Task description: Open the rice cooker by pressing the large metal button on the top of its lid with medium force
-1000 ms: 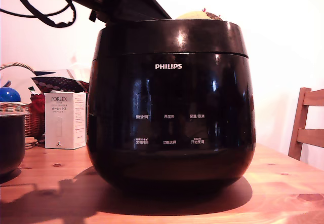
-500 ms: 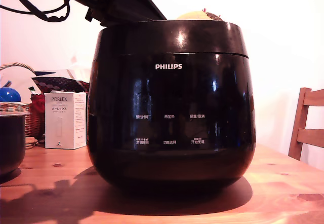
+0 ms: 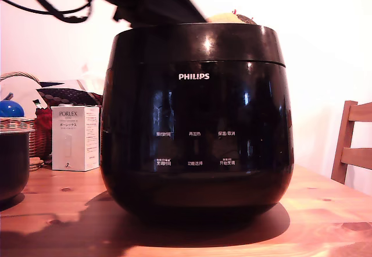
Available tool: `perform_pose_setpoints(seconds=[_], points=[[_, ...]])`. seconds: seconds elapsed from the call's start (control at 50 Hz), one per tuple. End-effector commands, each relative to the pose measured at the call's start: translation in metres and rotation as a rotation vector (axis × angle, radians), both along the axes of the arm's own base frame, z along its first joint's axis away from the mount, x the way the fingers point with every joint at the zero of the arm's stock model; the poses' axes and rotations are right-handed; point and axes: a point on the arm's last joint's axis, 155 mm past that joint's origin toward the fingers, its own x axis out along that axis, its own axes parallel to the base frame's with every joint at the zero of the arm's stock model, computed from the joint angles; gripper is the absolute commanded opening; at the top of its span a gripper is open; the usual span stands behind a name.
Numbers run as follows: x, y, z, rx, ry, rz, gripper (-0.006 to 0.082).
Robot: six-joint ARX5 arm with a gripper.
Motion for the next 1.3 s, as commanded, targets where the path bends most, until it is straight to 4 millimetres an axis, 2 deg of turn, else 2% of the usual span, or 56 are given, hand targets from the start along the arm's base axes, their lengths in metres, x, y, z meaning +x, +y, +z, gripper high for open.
perform_pose_setpoints(seconds=[0.0, 0.2, 0.38, 0.6, 0.78, 0.9, 1.16, 1.28], points=[[-0.002, 0.01, -0.063, 0.099, 0.135, 0.036, -0.0022], [0.019, -0.001, -0.02, -0.047, 0.045, 0.09, -0.0022], [0.031, 0.004, 0.013, -0.133, -0.023, 0.157, -0.0022], [0.033, 0.029, 0.059, -0.204, -0.11, 0.23, -0.0022], [0.029, 0.058, 0.094, -0.236, -0.191, 0.312, -0.0022], [0.027, 0.077, 0.105, -0.229, -0.217, 0.364, -0.0021], [0.036, 0.125, 0.11, -0.177, -0.247, 0.531, -0.0022], [0.037, 0.137, 0.116, -0.184, -0.258, 0.563, -0.0022]])
